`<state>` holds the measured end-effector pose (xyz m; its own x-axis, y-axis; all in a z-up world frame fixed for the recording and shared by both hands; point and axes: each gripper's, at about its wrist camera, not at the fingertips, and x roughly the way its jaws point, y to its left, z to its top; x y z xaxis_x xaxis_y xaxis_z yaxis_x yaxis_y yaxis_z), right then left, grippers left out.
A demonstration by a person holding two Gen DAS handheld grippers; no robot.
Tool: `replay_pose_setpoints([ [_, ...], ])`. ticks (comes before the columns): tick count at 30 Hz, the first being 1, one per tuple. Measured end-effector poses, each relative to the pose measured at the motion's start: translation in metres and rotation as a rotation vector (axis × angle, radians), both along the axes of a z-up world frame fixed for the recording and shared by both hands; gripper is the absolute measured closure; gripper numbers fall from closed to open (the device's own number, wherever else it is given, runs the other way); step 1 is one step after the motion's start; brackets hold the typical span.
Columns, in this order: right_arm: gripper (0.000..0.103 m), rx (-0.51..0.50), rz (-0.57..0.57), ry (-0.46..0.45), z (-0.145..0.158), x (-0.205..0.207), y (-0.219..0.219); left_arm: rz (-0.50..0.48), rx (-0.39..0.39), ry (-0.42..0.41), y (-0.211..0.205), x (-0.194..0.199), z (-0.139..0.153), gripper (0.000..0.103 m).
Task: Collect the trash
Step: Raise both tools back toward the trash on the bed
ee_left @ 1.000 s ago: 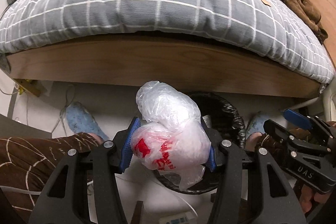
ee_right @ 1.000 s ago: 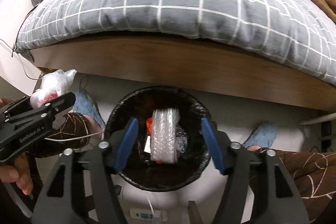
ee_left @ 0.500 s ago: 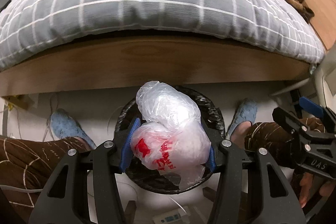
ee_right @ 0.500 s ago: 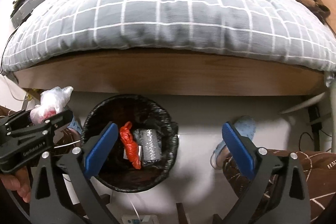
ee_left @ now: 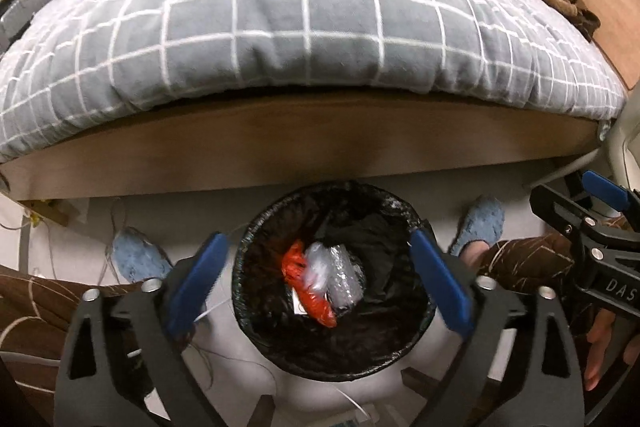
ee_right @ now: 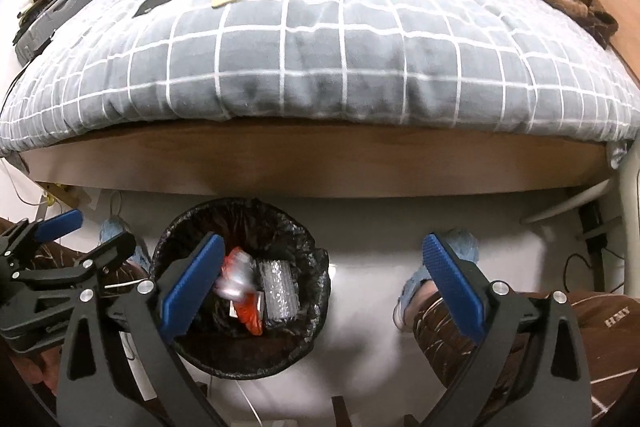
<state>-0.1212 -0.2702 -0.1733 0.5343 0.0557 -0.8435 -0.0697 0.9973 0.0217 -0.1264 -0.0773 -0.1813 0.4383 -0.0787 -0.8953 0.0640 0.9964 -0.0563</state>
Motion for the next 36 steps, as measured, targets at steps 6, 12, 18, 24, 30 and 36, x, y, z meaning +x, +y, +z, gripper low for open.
replay_pose_setpoints([
  [6,0.008,0.018,0.010,-0.073,0.024,0.005,0.006,0.010,0.008,-0.083,0.009,0.000,0.028,0.006],
  [12,0.008,0.033,0.035,-0.128,0.040,0.009,0.013,0.012,0.010,-0.120,0.016,0.004,0.043,0.006],
  [18,0.008,0.025,0.050,-0.167,0.052,0.018,0.019,0.029,0.013,-0.146,0.026,0.012,0.054,0.006],
  [24,0.008,0.018,0.054,-0.212,0.070,0.035,0.019,0.049,0.021,-0.190,0.034,0.029,0.068,0.006],
  [30,0.008,0.022,0.055,-0.235,0.083,0.061,0.024,0.069,0.015,-0.229,0.043,0.059,0.083,0.006],
  [36,0.008,0.014,0.069,-0.267,0.094,0.091,0.032,0.078,0.003,-0.244,0.048,0.089,0.090,0.006],
])
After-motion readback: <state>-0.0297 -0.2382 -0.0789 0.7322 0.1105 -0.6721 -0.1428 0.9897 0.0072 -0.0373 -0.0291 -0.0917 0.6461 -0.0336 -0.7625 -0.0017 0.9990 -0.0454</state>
